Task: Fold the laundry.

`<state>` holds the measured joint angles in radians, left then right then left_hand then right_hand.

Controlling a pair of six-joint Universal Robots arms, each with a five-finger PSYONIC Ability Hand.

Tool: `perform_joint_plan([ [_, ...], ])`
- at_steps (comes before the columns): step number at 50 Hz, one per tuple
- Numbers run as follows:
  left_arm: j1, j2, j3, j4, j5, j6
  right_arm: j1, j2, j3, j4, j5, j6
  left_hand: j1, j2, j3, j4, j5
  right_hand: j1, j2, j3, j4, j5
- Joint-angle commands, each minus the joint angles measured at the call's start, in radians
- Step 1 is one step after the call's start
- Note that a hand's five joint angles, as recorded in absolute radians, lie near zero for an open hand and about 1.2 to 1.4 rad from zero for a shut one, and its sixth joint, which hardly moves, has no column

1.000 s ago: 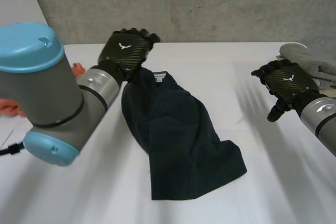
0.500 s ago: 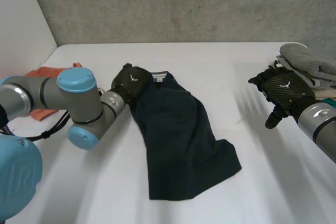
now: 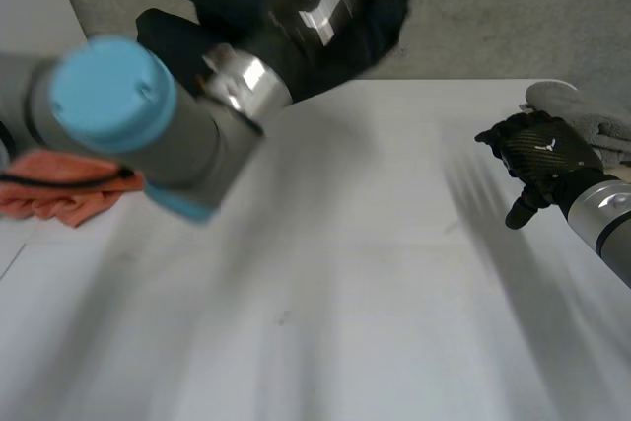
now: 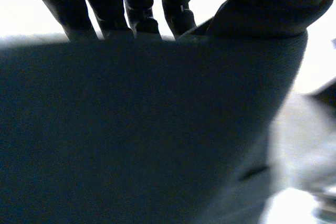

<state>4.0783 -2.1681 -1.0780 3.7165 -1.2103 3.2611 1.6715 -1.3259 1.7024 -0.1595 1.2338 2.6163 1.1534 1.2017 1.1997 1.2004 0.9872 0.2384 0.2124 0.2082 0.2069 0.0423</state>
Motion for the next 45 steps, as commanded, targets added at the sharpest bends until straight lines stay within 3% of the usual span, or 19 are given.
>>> perform_joint_plan([
  [1,-0.042,-0.013,-0.241,-0.035,0.195,0.015,-0.006,-0.019,-0.009,0.0,0.001,0.002,0.171,0.122,0.124,0.124,0.162,-0.064,-0.038,-0.034,-0.032,-0.042],
  [6,-0.082,-0.078,-0.25,-0.101,0.177,0.015,-0.022,-0.032,-0.013,0.006,0.001,0.004,-0.272,-0.321,-0.319,-0.319,-0.281,-0.064,-0.038,-0.034,-0.032,-0.042],
  [7,-0.097,-0.088,-0.246,-0.148,0.154,0.015,-0.025,-0.035,-0.013,0.008,0.001,0.004,-0.503,-0.551,-0.549,-0.55,-0.511,-0.064,-0.038,-0.034,-0.032,-0.042],
  [11,-0.124,-0.088,-0.25,-0.269,0.072,0.019,-0.044,-0.044,-0.015,0.015,0.001,0.005,-0.772,-0.821,-0.819,-0.819,-0.781,-0.064,-0.038,-0.034,-0.032,-0.042],
  [20,-0.11,0.112,-0.304,-0.357,-0.049,0.015,-0.055,-0.067,-0.044,0.063,0.007,0.008,-0.775,-0.824,-0.822,-0.822,-0.784,-0.064,-0.038,-0.034,-0.032,-0.042],
  [26,-0.064,0.241,-0.367,-0.354,-0.247,0.02,-0.053,-0.118,-0.104,0.306,0.004,0.001,-0.787,-0.836,-0.834,-0.834,-0.796,-0.064,-0.038,-0.034,-0.032,-0.042],
  [32,-0.065,0.257,-0.382,-0.392,-0.27,0.026,-0.05,-0.105,-0.11,0.576,-0.02,0.011,-0.781,-0.83,-0.828,-0.828,-0.79,-0.064,-0.038,-0.034,-0.032,-0.042],
  [39,-0.068,0.196,-0.421,-0.431,-0.268,0.072,-0.018,-0.061,0.009,0.414,-0.011,0.094,-0.796,-0.844,-0.842,-0.843,-0.804,-0.064,-0.038,-0.034,-0.032,-0.042],
  [45,-0.102,0.067,-0.392,-0.434,-0.284,0.213,0.011,0.063,0.079,0.252,-0.013,0.169,-0.732,-0.78,-0.778,-0.779,-0.74,-0.064,-0.038,-0.034,-0.032,-0.042],
])
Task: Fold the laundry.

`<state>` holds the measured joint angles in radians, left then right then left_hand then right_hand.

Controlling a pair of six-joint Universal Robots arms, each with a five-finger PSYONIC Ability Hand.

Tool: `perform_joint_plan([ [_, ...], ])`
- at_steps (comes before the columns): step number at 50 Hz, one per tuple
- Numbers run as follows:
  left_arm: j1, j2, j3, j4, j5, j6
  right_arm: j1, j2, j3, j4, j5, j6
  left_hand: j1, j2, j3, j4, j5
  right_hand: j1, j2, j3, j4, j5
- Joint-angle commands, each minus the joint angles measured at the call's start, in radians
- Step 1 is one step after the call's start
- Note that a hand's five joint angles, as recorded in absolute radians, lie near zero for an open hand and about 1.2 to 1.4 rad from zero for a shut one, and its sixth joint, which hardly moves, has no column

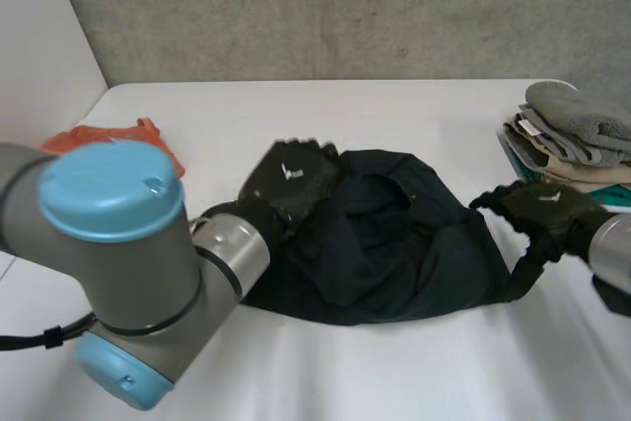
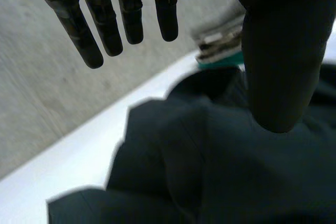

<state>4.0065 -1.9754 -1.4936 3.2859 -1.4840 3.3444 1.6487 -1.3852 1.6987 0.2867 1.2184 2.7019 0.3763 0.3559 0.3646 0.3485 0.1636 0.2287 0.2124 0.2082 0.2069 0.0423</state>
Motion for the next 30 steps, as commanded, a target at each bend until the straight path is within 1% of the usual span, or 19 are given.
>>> perform_joint_plan([
  [1,-0.035,-0.147,0.033,-0.003,-0.012,0.151,0.049,0.147,0.087,-0.22,0.004,0.085,0.139,0.159,0.15,0.166,0.177,-0.007,0.01,0.014,0.015,0.005],
  [2,-0.037,-0.157,0.038,-0.003,-0.013,0.161,0.065,0.161,0.087,-0.237,0.004,0.085,0.215,0.236,0.227,0.243,0.253,0.102,0.118,0.122,0.124,0.114],
  [3,-0.041,-0.181,0.056,-0.002,-0.018,0.187,0.088,0.179,0.085,-0.262,0.007,0.082,0.666,0.687,0.678,0.694,0.705,0.414,0.43,0.434,0.436,0.426],
  [4,-0.041,-0.186,0.064,0.001,-0.024,0.193,0.091,0.184,0.084,-0.268,0.009,0.081,0.889,0.909,0.901,0.917,0.927,0.539,0.555,0.56,0.561,0.551],
  [5,-0.041,-0.186,0.07,0.003,-0.033,0.193,0.098,0.186,0.082,-0.276,0.013,0.081,1.019,1.039,1.03,1.046,1.057,0.796,0.812,0.817,0.818,0.808],
  [7,-0.037,-0.178,0.078,0.004,-0.062,0.193,0.102,0.186,0.078,-0.297,0.032,0.078,1.02,1.04,1.032,1.048,1.058,1.166,1.182,1.186,1.188,1.178],
  [8,-0.034,-0.159,0.082,0.006,-0.103,0.191,0.102,0.181,0.076,-0.307,0.041,0.078,1.02,1.04,1.032,1.048,1.058,1.168,1.184,1.188,1.189,1.179],
  [10,-0.032,-0.11,0.082,0.009,-0.149,0.191,0.102,0.16,0.075,-0.336,0.061,0.072,1.02,1.04,1.032,1.048,1.058,1.168,1.184,1.188,1.189,1.179],
  [12,-0.021,-0.015,0.078,0.023,-0.208,0.182,0.099,0.074,0.064,-0.366,0.09,0.056,1.02,1.04,1.032,1.048,1.058,1.168,1.184,1.188,1.189,1.179],
  [14,-0.009,0.045,0.072,0.041,-0.229,0.173,0.099,-0.001,0.055,-0.373,0.098,0.03,1.02,1.04,1.032,1.048,1.058,1.168,1.184,1.188,1.189,1.179],
  [15,-0.001,0.076,0.07,0.05,-0.234,0.167,0.1,-0.073,0.042,-0.37,0.096,-0.005,1.02,1.04,1.032,1.048,1.058,1.168,1.184,1.188,1.189,1.179],
  [17,0.028,0.173,0.065,0.058,-0.236,0.144,0.105,-0.135,0.013,-0.362,0.096,-0.043,1.02,1.04,1.032,1.048,1.058,1.168,1.184,1.188,1.189,1.179],
  [18,0.039,0.206,0.065,0.06,-0.236,0.136,0.106,-0.184,-0.031,-0.339,0.093,-0.077,1.02,1.04,1.032,1.048,1.058,1.168,1.184,1.188,1.189,1.179],
  [19,0.057,0.271,0.068,0.06,-0.234,0.123,0.106,-0.204,-0.06,-0.322,0.092,-0.089,1.02,1.04,1.032,1.048,1.058,1.168,1.184,1.188,1.189,1.179],
  [21,0.069,0.328,0.076,0.061,-0.234,0.11,0.108,-0.244,-0.128,-0.279,0.092,-0.102,1.02,1.04,1.032,1.048,1.058,1.168,1.184,1.188,1.189,1.179],
  [22,0.074,0.354,0.079,0.063,-0.234,0.106,0.109,-0.267,-0.213,-0.224,0.092,-0.1,1.02,1.04,1.032,1.048,1.058,1.168,1.184,1.188,1.189,1.179],
  [25,0.088,0.435,0.11,0.067,-0.236,0.093,0.103,-0.278,-0.354,-0.12,0.087,-0.1,1.02,1.04,1.032,1.048,1.058,1.168,1.184,1.188,1.189,1.179],
  [27,0.104,0.473,0.14,0.069,-0.237,0.083,0.105,-0.273,-0.496,-0.011,0.069,-0.099,1.02,1.04,1.032,1.048,1.058,1.168,1.184,1.188,1.189,1.179],
  [30,0.12,0.486,0.177,0.064,-0.237,0.072,0.109,-0.235,-0.644,0.104,0.044,-0.099,1.02,1.04,1.032,1.048,1.058,1.168,1.184,1.188,1.189,1.179],
])
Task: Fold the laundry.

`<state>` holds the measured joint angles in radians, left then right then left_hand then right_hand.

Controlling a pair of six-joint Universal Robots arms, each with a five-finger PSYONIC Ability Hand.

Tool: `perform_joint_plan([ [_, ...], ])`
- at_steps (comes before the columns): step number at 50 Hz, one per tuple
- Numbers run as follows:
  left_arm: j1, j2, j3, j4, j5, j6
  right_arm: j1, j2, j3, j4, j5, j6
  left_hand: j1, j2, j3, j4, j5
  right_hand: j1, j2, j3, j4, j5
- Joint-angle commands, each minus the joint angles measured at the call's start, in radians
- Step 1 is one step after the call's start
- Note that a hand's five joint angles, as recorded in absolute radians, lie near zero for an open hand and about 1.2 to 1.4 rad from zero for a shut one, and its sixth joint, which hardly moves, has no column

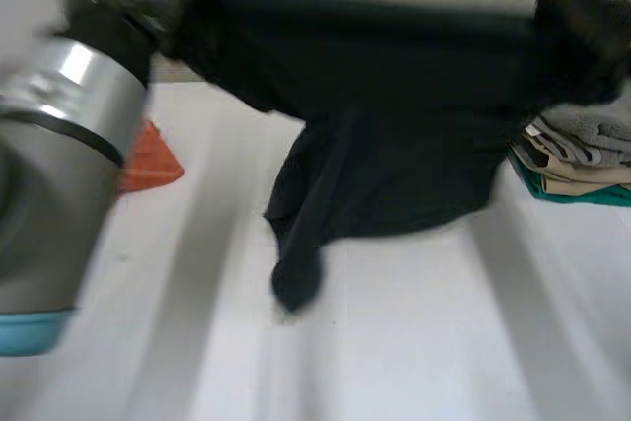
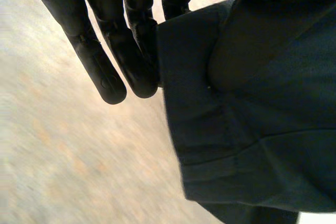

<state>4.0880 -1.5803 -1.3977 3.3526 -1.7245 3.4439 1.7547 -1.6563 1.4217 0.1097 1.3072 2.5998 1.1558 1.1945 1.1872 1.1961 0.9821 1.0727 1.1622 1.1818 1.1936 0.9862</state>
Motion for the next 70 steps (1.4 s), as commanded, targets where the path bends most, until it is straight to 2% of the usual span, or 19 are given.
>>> perform_joint_plan([
  [1,0.043,0.089,0.104,-0.007,0.003,-0.031,0.005,0.053,-0.403,0.306,-0.046,0.005,0.24,0.202,0.209,0.2,0.24,0.324,0.234,0.214,0.203,0.236],
  [7,0.066,0.033,0.14,-0.019,0.013,-0.031,0.011,0.174,-0.547,0.407,-0.055,0.043,0.24,0.202,0.209,0.2,0.24,0.324,0.234,0.214,0.203,0.236],
  [15,0.078,-0.277,0.163,-0.016,0.094,-0.029,0.089,0.34,-0.494,0.403,-0.06,0.108,0.24,0.202,0.209,0.2,0.24,0.324,0.234,0.214,0.203,0.236],
  [21,0.12,-0.503,0.247,-0.012,0.091,-0.026,0.201,0.501,-0.475,0.393,-0.045,0.12,0.24,0.202,0.209,0.2,0.24,0.324,0.234,0.214,0.203,0.236],
  [25,0.156,-0.659,0.334,-0.009,0.092,-0.02,0.223,0.622,-0.492,0.303,-0.019,0.157,0.24,0.202,0.209,0.2,0.24,0.324,0.234,0.214,0.203,0.236],
  [29,0.187,-0.782,0.448,0.016,0.094,-0.015,0.241,0.736,-0.526,0.107,0.043,0.189,0.24,0.202,0.209,0.2,0.24,0.324,0.234,0.214,0.203,0.236],
  [30,0.192,-0.797,0.468,0.024,0.094,-0.015,0.25,0.766,-0.536,0.029,0.053,0.189,0.24,0.202,0.209,0.2,0.24,0.232,0.142,0.122,0.111,0.144],
  [31,0.198,-0.82,0.505,0.039,0.095,-0.015,0.258,0.779,-0.541,-0.011,0.056,0.184,-0.114,-0.152,-0.145,-0.154,-0.115,-0.063,-0.152,-0.172,-0.184,-0.151],
  [32,0.196,-0.826,0.514,0.045,0.095,-0.014,0.265,0.79,-0.546,-0.042,0.057,0.177,-0.332,-0.371,-0.364,-0.373,-0.333,-0.435,-0.524,-0.544,-0.556,-0.523],
  [33,0.196,-0.827,0.525,0.054,0.094,-0.009,0.282,0.802,-0.555,-0.1,0.069,0.178,-0.538,-0.577,-0.569,-0.578,-0.539,-0.898,-0.988,-1.007,-1.019,-0.986],
  [34,0.192,-0.827,0.535,0.074,0.086,-0.009,0.288,0.803,-0.561,-0.122,0.075,0.18,-0.825,-0.864,-0.856,-0.865,-0.826,-0.898,-0.988,-1.007,-1.019,-0.986],
  [35,0.189,-0.824,0.536,0.082,0.085,-0.012,0.289,0.8,-0.567,-0.139,0.078,0.18,-0.863,-0.901,-0.894,-0.903,-0.863,-0.898,-0.988,-1.007,-1.019,-0.986],
  [39,0.175,-0.73,0.505,0.088,0.074,-0.009,0.287,0.735,-0.572,-0.15,0.133,0.189,-0.904,-0.943,-0.935,-0.944,-0.905,-0.898,-0.988,-1.007,-1.019,-0.986],
  [42,0.155,-0.594,0.387,0.076,0.075,-0.008,0.285,0.661,-0.55,-0.108,0.158,0.177,-0.91,-0.949,-0.941,-0.95,-0.911,-0.898,-0.988,-1.007,-1.019,-0.986],
  [49,0.0,-0.261,-0.01,-0.077,0.088,-0.011,0.257,0.485,-0.398,0.241,0.118,0.079,-0.866,-0.905,-0.897,-0.906,-0.867,-0.898,-0.988,-1.007,-1.019,-0.986],
  [54,-0.103,-0.158,-0.234,-0.177,0.089,-0.015,0.217,0.411,-0.198,0.381,0.101,-0.049,-0.854,-0.893,-0.886,-0.894,-0.855,-0.898,-0.988,-1.007,-1.019,-0.986],
  [60,-0.251,-0.116,-0.452,-0.159,0.085,-0.012,0.128,0.3,0.166,0.3,-0.012,-0.185,-0.854,-0.893,-0.886,-0.894,-0.855,-0.898,-0.988,-1.007,-1.019,-0.986],
  [65,-0.267,-0.148,-0.534,-0.05,0.082,-0.006,0.066,0.273,0.441,0.116,-0.115,-0.248,-0.84,-0.878,-0.871,-0.88,-0.84,-0.898,-0.988,-1.007,-1.019,-0.986],
  [70,-0.265,-0.243,-0.551,0.027,0.074,-0.006,0.032,0.27,0.582,-0.06,-0.146,-0.257,-0.679,-0.717,-0.71,-0.719,-0.68,-0.78,-0.869,-0.889,-0.901,-0.868],
])
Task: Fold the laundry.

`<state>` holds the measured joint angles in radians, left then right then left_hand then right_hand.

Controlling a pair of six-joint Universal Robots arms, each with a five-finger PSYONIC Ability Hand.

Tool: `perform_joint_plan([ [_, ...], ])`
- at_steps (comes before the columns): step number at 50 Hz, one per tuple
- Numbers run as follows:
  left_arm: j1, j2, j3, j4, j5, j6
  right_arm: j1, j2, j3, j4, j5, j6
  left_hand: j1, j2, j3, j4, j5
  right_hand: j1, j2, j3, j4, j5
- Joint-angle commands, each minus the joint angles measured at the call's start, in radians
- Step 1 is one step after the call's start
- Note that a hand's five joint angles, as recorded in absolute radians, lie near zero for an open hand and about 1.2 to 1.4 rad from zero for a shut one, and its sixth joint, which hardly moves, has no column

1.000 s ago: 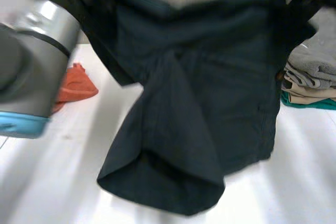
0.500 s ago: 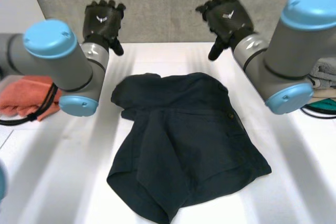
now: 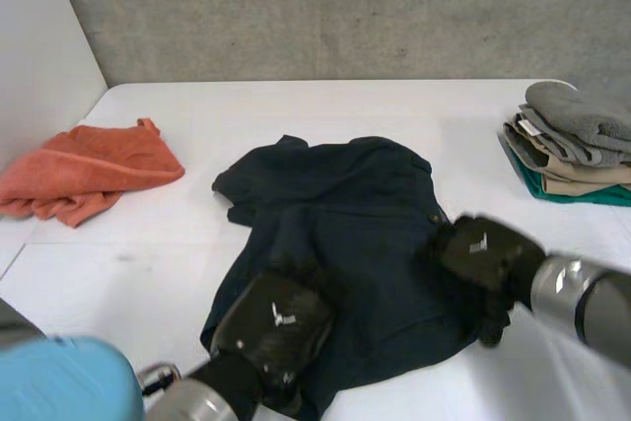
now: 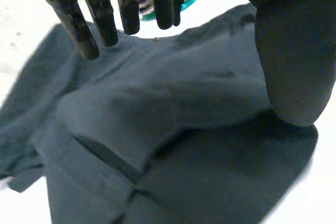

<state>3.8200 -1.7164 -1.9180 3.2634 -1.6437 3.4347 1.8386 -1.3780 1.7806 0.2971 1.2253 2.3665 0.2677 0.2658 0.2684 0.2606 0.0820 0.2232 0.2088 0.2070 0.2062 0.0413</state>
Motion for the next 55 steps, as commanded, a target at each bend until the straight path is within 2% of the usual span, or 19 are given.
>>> perform_joint_plan([
  [1,0.003,-0.118,-0.03,0.124,-0.007,0.003,-0.056,-0.009,0.238,-0.277,-0.066,-0.023,0.254,0.256,0.253,0.261,0.265,0.123,0.137,0.139,0.14,0.13],
  [3,0.004,-0.138,-0.027,0.143,-0.007,0.003,-0.058,-0.004,0.272,-0.361,-0.069,-0.021,0.447,0.449,0.446,0.454,0.458,0.31,0.324,0.326,0.327,0.317],
  [4,0.01,-0.152,-0.024,0.168,-0.007,0.003,-0.058,-0.003,0.279,-0.386,-0.067,-0.021,0.689,0.691,0.688,0.696,0.7,0.398,0.413,0.414,0.415,0.406],
  [5,0.013,-0.157,-0.022,0.185,-0.007,0.003,-0.058,-0.001,0.284,-0.409,-0.066,-0.023,0.822,0.824,0.822,0.829,0.833,0.539,0.553,0.555,0.556,0.546],
  [6,0.019,-0.157,-0.022,0.202,-0.007,0.006,-0.058,0.001,0.289,-0.43,-0.066,-0.023,0.995,0.997,0.994,1.002,1.006,0.752,0.767,0.768,0.769,0.759],
  [7,0.026,-0.157,-0.022,0.222,-0.007,0.011,-0.058,0.001,0.292,-0.469,-0.055,-0.021,1.127,1.129,1.127,1.134,1.138,1.169,1.183,1.185,1.186,1.176],
  [11,0.055,-0.125,-0.021,0.3,-0.037,0.072,-0.061,-0.019,0.287,-0.532,-0.043,-0.004,1.129,1.13,1.128,1.136,1.14,1.173,1.187,1.189,1.19,1.18],
  [13,0.058,-0.039,-0.018,0.325,-0.076,0.132,-0.061,-0.059,0.269,-0.538,-0.035,-0.003,1.129,1.13,1.128,1.136,1.14,1.173,1.187,1.189,1.19,1.18],
  [18,0.093,0.144,0.004,0.377,-0.087,0.205,-0.056,-0.288,0.182,-0.486,-0.024,0.051,1.129,1.13,1.128,1.136,1.14,1.173,1.187,1.189,1.19,1.18],
  [19,0.102,0.165,0.013,0.38,-0.085,0.208,-0.059,-0.335,0.143,-0.442,-0.03,0.077,1.129,1.13,1.128,1.136,1.14,1.173,1.187,1.189,1.19,1.18],
  [23,0.168,0.254,0.062,0.348,-0.068,0.207,-0.059,-0.372,-0.019,-0.272,-0.036,0.124,1.129,1.13,1.128,1.136,1.14,1.173,1.187,1.189,1.19,1.18],
  [29,0.279,0.319,0.097,0.204,-0.01,0.182,-0.058,-0.348,-0.243,-0.018,-0.035,0.137,1.129,1.13,1.128,1.136,1.14,1.173,1.187,1.189,1.19,1.18],
  [34,0.372,0.287,0.08,0.122,0.088,0.15,-0.058,-0.158,-0.432,0.161,-0.03,0.135,1.129,1.13,1.128,1.136,1.14,1.173,1.187,1.189,1.19,1.18],
  [37,0.415,0.158,0.074,0.11,0.157,0.133,-0.042,-0.063,-0.501,0.201,-0.026,0.135,1.129,1.13,1.128,1.136,1.14,1.173,1.187,1.189,1.19,1.18],
  [42,0.46,-0.046,0.149,0.113,0.186,0.138,0.005,0.169,-0.648,0.214,0.025,0.146,1.129,1.13,1.128,1.136,1.14,1.173,1.187,1.189,1.19,1.18],
  [44,0.474,-0.121,0.24,0.122,0.188,0.138,0.03,0.24,-0.713,0.206,0.055,0.151,1.129,1.13,1.128,1.136,1.14,1.173,1.187,1.189,1.19,1.18],
  [49,0.481,-0.262,0.525,0.186,0.189,0.136,0.091,0.413,-0.99,0.114,0.17,0.207,1.129,1.13,1.128,1.136,1.14,1.173,1.187,1.189,1.19,1.18],
  [50,0.484,-0.288,0.645,0.217,0.188,0.127,0.111,0.465,-1.12,0.046,0.209,0.244,1.129,1.13,1.128,1.136,1.14,1.173,1.187,1.189,1.19,1.18],
  [55,0.489,-0.347,0.982,0.343,0.188,0.113,0.116,0.522,-1.41,-0.204,0.261,0.351,1.129,1.13,1.128,1.136,1.14,1.173,1.187,1.189,1.19,1.18],
])
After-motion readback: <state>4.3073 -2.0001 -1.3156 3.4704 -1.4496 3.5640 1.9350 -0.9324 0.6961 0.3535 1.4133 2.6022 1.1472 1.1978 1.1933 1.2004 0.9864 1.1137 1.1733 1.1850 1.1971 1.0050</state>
